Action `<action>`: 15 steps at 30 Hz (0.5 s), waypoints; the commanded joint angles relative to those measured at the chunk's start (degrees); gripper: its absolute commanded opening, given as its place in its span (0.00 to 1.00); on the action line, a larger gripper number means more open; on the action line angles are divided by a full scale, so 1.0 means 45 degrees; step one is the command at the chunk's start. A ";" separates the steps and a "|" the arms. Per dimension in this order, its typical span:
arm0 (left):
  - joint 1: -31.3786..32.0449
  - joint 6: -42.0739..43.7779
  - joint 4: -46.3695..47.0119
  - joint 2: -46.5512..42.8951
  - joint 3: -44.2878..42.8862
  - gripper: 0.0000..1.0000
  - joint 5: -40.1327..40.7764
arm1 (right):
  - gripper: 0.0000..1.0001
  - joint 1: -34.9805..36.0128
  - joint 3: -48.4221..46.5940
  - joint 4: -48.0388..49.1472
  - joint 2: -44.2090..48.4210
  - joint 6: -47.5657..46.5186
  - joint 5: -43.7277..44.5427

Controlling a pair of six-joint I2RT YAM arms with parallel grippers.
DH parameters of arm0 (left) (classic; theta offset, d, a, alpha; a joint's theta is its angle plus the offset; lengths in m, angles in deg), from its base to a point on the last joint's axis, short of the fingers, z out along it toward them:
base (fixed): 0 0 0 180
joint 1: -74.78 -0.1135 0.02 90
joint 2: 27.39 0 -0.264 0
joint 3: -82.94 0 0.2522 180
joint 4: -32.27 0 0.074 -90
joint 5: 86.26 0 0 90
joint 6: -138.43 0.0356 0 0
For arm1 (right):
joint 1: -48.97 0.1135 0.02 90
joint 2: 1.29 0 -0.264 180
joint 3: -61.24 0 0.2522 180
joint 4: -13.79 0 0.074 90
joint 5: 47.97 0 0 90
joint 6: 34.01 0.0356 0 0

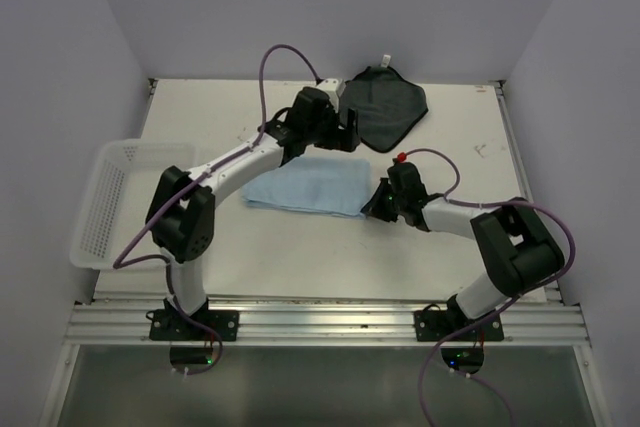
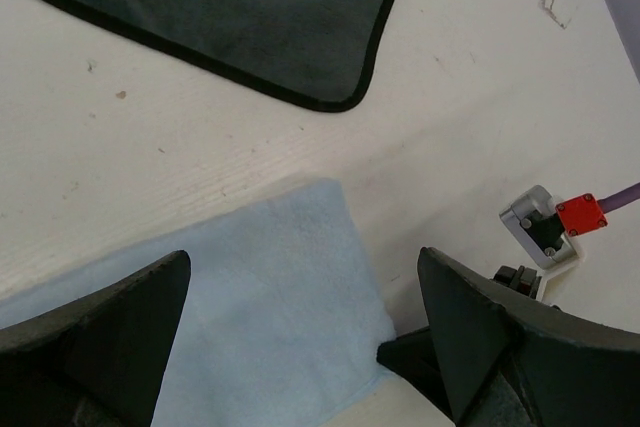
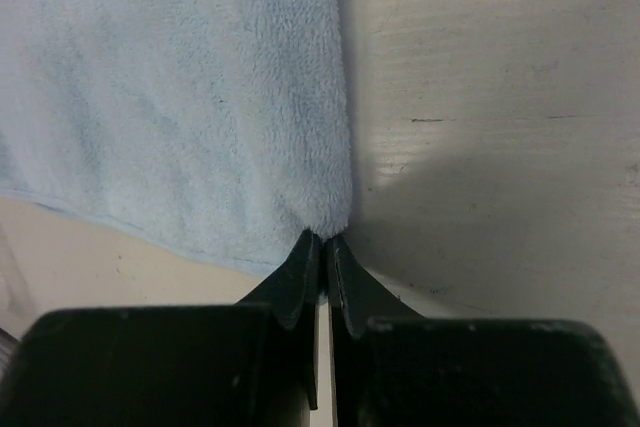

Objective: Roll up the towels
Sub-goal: Roll the towel

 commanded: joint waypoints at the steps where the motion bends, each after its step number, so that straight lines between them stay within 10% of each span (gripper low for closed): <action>1: 0.0430 0.0297 -0.0656 0.1062 -0.1285 1.00 0.0205 | 0.00 -0.0040 0.0491 0.0072 -0.0553 -0.0221 0.0191; 15: 0.1446 -0.0114 -0.0853 0.3135 -0.2986 0.89 0.0029 | 0.00 -0.0040 0.1563 -0.0104 0.0384 -0.0045 0.0680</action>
